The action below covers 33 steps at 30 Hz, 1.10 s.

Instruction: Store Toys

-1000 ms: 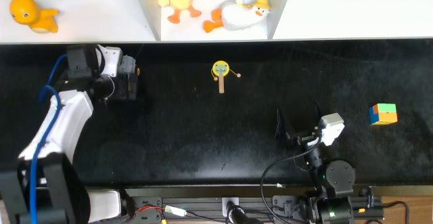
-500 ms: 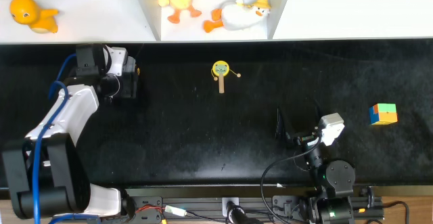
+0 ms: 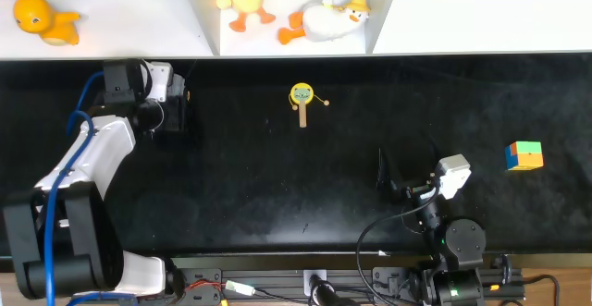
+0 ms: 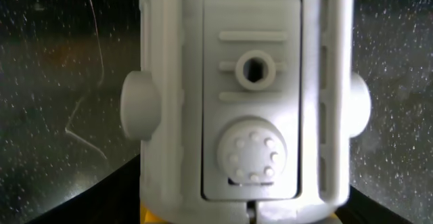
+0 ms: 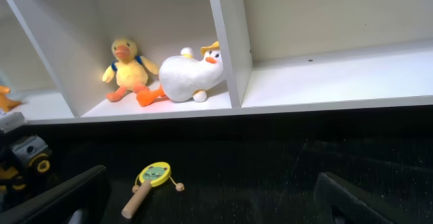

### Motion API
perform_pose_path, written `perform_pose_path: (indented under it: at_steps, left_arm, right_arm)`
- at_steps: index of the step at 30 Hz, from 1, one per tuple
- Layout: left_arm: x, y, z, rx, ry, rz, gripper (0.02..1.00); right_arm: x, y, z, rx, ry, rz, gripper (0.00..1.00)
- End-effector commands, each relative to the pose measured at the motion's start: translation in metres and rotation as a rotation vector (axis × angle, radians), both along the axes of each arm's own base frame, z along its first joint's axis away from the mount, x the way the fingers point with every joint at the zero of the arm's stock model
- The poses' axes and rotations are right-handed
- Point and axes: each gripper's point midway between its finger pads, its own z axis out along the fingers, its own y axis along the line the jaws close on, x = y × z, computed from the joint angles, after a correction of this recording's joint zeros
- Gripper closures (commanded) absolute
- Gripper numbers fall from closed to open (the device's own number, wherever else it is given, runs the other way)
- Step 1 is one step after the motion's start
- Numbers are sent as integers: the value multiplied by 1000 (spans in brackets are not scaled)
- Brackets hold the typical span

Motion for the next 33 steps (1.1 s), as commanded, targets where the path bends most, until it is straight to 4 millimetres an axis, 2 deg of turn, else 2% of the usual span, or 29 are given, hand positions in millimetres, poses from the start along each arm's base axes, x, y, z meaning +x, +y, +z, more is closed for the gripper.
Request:
perform_pose_path:
  at_steps: [1, 9, 13, 20, 27, 33]
  left_arm:
    - [6, -1, 29, -19, -32, 41, 527]
    - [-11, -2, 90, -10, -102, 41, 584]
    - [-6, 4, 120, 26, -211, 57, 612]
    - [36, 13, 146, 65, -404, 74, 617]
    - [75, 18, 139, 69, -464, 75, 617]
    - [109, 22, 146, 72, -489, 76, 617]
  right_arm:
    - [1, -1, -4, 7, 4, -8, 5]
    - [1, -1, -4, 7, 3, -8, 5]
    - [1, -1, -4, 7, 3, -8, 5]
    - [1, -1, -4, 7, 3, -8, 5]
    - [1, -1, -4, 7, 3, -8, 5]
    - [1, -1, -4, 7, 3, -8, 5]
